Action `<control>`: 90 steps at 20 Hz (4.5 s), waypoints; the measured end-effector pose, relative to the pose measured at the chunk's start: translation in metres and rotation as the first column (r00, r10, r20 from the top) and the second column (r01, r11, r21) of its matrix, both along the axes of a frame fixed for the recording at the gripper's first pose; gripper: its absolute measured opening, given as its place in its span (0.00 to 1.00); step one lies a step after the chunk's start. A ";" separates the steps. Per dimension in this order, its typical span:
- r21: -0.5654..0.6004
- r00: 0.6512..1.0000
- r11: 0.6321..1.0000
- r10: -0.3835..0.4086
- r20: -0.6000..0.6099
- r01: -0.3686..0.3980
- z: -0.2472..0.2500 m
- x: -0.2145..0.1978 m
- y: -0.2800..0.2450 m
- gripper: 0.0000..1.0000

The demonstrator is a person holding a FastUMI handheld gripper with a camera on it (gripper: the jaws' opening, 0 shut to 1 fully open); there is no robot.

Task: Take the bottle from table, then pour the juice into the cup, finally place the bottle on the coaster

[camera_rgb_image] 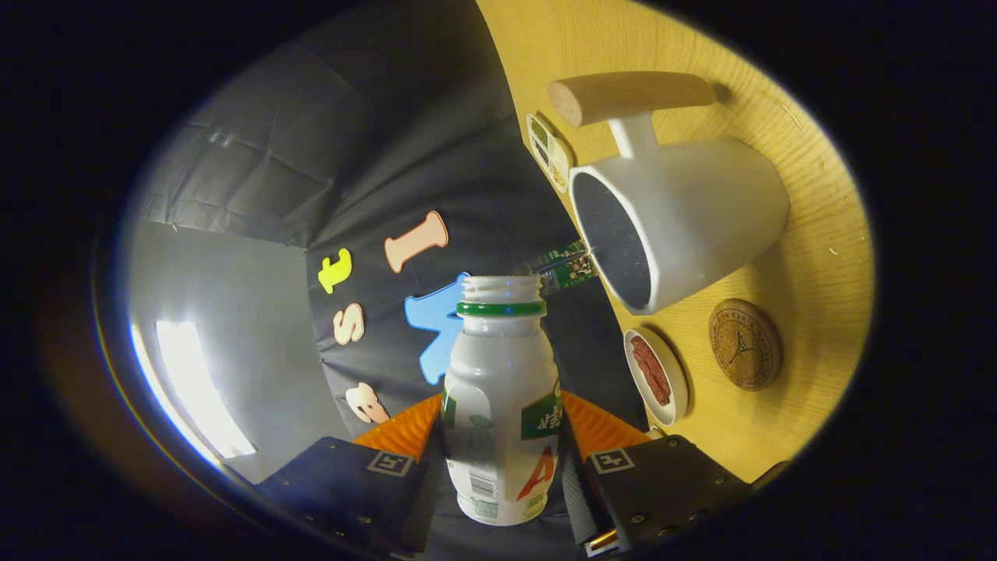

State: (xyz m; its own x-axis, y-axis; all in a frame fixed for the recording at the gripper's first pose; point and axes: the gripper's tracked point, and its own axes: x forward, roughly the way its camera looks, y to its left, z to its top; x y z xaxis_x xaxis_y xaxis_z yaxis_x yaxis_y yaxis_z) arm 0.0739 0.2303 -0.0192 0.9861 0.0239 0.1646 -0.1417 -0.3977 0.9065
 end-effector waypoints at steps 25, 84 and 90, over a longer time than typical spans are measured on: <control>0.021 0.999 0.999 -0.043 0.008 0.043 -0.004 0.005 -0.008 0.67; -0.989 0.995 -0.150 -0.100 0.015 0.000 -0.019 0.014 0.029 0.67; -0.975 0.995 -0.221 -0.086 0.048 0.028 -0.010 0.017 0.029 0.68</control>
State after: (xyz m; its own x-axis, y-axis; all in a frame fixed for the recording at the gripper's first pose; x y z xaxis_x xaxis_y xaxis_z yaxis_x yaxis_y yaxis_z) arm 0.0905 0.2591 -0.0293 0.9975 0.0696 -0.0117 -0.0663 0.9808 0.1835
